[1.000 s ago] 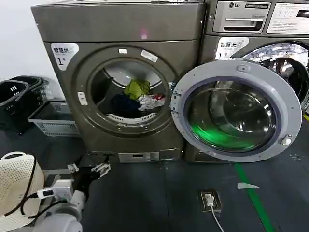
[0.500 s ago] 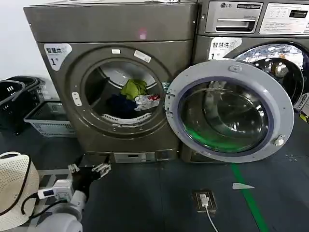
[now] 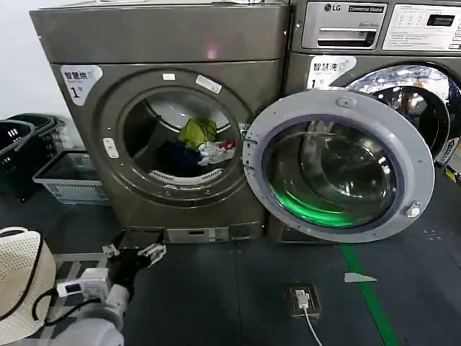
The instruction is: Grasp the clothes from the dryer.
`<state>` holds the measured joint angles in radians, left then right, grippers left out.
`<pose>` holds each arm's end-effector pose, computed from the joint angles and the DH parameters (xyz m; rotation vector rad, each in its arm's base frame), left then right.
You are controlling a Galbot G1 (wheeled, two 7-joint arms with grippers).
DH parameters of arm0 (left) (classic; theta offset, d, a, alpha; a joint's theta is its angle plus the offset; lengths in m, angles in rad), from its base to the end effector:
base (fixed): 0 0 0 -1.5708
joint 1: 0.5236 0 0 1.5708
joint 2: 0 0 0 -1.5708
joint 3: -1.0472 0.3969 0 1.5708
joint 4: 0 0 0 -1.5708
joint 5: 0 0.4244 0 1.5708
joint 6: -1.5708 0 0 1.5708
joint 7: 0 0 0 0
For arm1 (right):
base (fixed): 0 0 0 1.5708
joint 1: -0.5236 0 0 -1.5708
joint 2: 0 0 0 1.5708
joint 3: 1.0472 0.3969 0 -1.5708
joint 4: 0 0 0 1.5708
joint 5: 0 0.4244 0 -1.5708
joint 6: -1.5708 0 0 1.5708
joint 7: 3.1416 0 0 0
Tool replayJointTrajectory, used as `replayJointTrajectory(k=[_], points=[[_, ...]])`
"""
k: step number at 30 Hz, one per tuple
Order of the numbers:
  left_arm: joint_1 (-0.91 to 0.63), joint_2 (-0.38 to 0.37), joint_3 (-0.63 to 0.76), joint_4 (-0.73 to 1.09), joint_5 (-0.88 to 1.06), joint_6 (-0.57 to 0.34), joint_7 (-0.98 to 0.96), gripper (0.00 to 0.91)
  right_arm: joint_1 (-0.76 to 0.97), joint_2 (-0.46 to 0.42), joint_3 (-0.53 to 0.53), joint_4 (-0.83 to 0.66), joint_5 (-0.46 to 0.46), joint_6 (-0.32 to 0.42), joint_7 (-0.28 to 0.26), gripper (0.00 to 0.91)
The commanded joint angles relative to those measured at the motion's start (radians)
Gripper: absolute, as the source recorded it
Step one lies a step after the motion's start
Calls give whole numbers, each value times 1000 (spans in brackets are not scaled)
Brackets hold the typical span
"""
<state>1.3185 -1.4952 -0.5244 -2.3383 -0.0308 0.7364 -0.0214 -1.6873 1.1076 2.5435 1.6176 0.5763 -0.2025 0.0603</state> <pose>0.2669 0.0080 -0.1800 -0.0104 -2.9002 -0.0764 -0.2472 -0.5101 -0.0238 2.0711 1.8083 -0.4033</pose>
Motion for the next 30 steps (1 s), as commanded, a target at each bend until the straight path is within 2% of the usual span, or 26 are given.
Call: replayJointTrajectory(k=[1, 30], points=[[2, 0, 1, -1, 1, 49, 2, 907, -1, -2, 2, -7, 12, 15, 17, 907], [-2, -3, 11, 14, 6, 49, 14, 907, -5, -5, 14, -16, 18, 19, 29, 907]])
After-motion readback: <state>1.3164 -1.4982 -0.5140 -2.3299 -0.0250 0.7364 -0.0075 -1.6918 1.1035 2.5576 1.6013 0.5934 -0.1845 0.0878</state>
